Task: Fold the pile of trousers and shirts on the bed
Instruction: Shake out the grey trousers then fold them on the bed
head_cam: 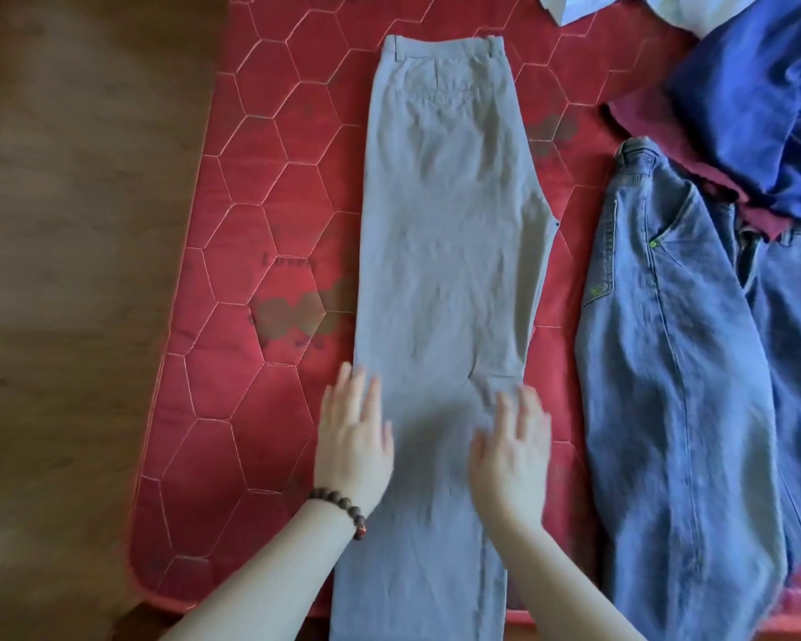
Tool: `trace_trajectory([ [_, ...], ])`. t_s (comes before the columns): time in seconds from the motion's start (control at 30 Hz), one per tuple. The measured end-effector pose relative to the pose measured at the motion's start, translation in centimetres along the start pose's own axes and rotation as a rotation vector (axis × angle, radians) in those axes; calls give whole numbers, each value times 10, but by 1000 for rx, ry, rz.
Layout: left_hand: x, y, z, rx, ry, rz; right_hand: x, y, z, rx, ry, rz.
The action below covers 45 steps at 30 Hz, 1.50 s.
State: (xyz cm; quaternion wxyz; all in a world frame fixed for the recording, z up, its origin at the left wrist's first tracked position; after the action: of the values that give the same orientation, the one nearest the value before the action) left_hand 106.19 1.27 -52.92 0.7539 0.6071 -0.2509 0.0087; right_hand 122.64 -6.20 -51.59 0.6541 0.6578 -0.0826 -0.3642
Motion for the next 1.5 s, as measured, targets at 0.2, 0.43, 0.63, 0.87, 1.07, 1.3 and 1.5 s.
trace_trajectory([
  [0.2,12,-44,7,-209,-165,-239,-26,-59,18,-253,447,113],
  [0.43,18,-51,-42,-167,-224,-217,-20,-63,-43,-205,363,135],
  [0.63,26,-49,-155,-115,-208,-252,-35,-65,-164,-172,392,216],
  [0.87,15,-34,-250,-56,-132,-288,-3,-30,-293,-132,267,465],
  [1.07,16,-35,-253,-50,-144,-284,-72,-44,-307,-185,797,282],
  [1.3,15,-37,-257,-57,-137,-242,-136,-81,-413,-284,926,455],
  [1.5,15,-38,-259,-38,-139,-227,-168,-80,-512,-239,605,439],
])
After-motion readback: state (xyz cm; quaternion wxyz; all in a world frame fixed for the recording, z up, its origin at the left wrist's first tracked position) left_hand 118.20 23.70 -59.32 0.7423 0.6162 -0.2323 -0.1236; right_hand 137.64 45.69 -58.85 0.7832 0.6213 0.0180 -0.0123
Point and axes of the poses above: each hand's wrist, its own z-axis away from the middle knuckle, its own y-axis out of the back of the hand, x = y × z, the point moved 4 cm from there along -z, towards the middle knuckle
